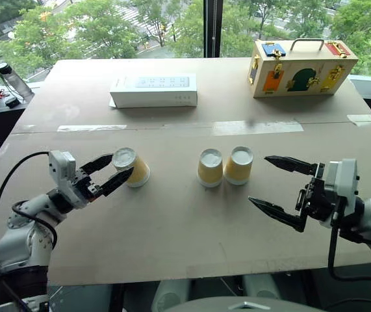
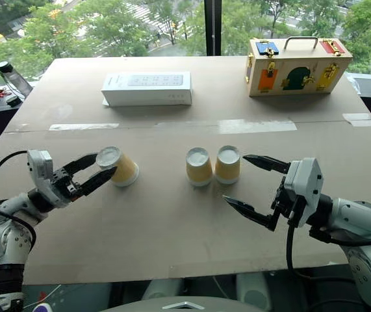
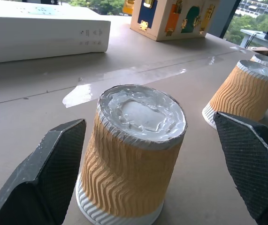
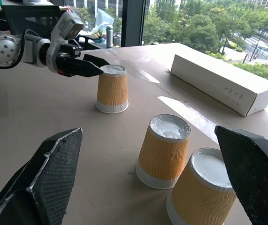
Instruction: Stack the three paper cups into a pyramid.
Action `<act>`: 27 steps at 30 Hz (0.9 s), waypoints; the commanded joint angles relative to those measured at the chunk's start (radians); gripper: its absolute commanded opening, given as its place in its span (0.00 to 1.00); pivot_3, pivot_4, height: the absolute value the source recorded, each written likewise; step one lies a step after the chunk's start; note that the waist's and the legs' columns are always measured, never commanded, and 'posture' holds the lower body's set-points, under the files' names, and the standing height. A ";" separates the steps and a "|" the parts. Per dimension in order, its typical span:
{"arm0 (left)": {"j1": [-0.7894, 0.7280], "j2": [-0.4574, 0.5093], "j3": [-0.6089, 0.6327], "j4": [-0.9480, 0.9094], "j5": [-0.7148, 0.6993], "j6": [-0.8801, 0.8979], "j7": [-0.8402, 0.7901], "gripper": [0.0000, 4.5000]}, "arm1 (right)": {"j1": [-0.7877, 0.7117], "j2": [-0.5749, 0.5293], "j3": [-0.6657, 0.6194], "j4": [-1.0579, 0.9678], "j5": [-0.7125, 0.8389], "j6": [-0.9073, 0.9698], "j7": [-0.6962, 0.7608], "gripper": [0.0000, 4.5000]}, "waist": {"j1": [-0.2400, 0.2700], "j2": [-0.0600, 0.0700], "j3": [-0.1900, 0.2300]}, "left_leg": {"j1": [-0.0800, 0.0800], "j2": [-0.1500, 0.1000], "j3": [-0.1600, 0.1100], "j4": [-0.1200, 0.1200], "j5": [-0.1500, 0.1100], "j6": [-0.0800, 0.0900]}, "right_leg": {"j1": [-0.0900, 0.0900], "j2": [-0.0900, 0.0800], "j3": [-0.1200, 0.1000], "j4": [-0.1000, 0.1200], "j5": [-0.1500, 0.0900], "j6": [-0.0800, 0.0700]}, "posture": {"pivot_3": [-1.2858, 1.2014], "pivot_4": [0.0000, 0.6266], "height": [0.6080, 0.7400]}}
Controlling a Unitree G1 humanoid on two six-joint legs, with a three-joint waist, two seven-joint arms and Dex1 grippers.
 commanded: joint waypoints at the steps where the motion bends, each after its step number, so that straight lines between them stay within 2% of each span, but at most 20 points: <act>1: -0.067 0.025 -0.027 0.078 0.053 -0.035 -0.026 0.94 | 0.023 -0.015 -0.022 -0.053 0.009 -0.025 -0.034 1.00 | 0.001 0.000 0.000 | 0.000 0.000 0.000 0.000 0.000 0.000 | 0.000 0.000 0.000 0.000 0.000 0.000 | 0.52 0.24 1.00; 3: -0.086 0.034 -0.037 0.099 0.062 -0.044 -0.063 0.83 | 0.041 -0.018 -0.028 -0.063 0.009 -0.030 -0.048 1.00 | -0.001 0.000 0.000 | 0.000 0.000 0.000 0.000 0.000 0.000 | 0.000 0.000 0.000 0.000 0.000 0.000 | 0.52 0.24 1.00; 5: -0.101 0.036 -0.040 0.102 0.069 -0.056 -0.081 0.60 | 0.062 -0.021 -0.034 -0.070 0.007 -0.036 -0.059 1.00 | 0.000 -0.001 0.000 | 0.000 0.000 0.000 0.000 0.000 0.000 | 0.000 0.000 0.000 0.000 0.000 0.000 | 0.52 0.24 1.00; 6: -0.111 0.037 -0.040 0.097 0.065 -0.061 -0.090 0.56 | 0.075 -0.021 -0.037 -0.074 0.001 -0.040 -0.066 1.00 | 0.000 0.000 0.000 | 0.000 0.000 0.000 0.000 0.000 0.000 | 0.000 0.000 0.000 0.000 0.000 0.000 | 0.52 0.24 1.00; 11: -0.170 0.049 -0.067 -0.027 0.010 0.025 -0.122 0.56 | 0.137 -0.018 -0.060 -0.080 -0.014 -0.072 -0.087 1.00 | 0.004 -0.001 0.000 | -0.001 0.000 -0.001 0.000 0.000 0.000 | 0.000 0.000 0.000 0.000 0.000 0.000 | 0.52 0.24 1.00; 14: -0.354 0.028 -0.177 -0.192 -0.026 0.265 0.024 0.56 | 0.216 0.004 -0.128 -0.083 -0.029 -0.109 -0.104 1.00 | 0.020 -0.002 0.000 | -0.002 0.000 -0.002 0.002 0.000 0.000 | 0.000 0.000 -0.001 0.000 0.000 0.000 | 0.52 0.24 1.00; 16: -0.472 0.012 -0.254 -0.251 -0.079 0.390 0.014 0.56 | 0.269 0.017 -0.166 -0.087 -0.033 -0.132 -0.112 1.00 | 0.035 -0.003 0.001 | -0.003 -0.001 -0.006 0.005 0.000 0.000 | 0.002 0.000 -0.005 0.000 0.000 0.001 | 0.52 0.24 1.00; 21: -0.695 -0.104 -0.398 -0.196 -0.017 0.452 0.057 0.56 | 0.414 0.058 -0.250 -0.113 -0.053 -0.204 -0.108 1.00 | 0.007 0.000 -0.001 | 0.003 -0.002 -0.002 0.006 0.000 0.000 | 0.009 -0.001 -0.001 -0.001 0.001 0.003 | 0.52 0.24 1.00; 27: -0.789 -0.168 -0.501 -0.064 0.084 0.383 0.007 0.56 | 0.539 0.109 -0.276 -0.172 -0.088 -0.251 -0.144 1.00 | -0.016 0.001 -0.001 | 0.008 0.000 0.001 0.002 0.000 0.000 | 0.009 0.001 0.001 0.000 -0.001 0.005 | 0.52 0.24 1.00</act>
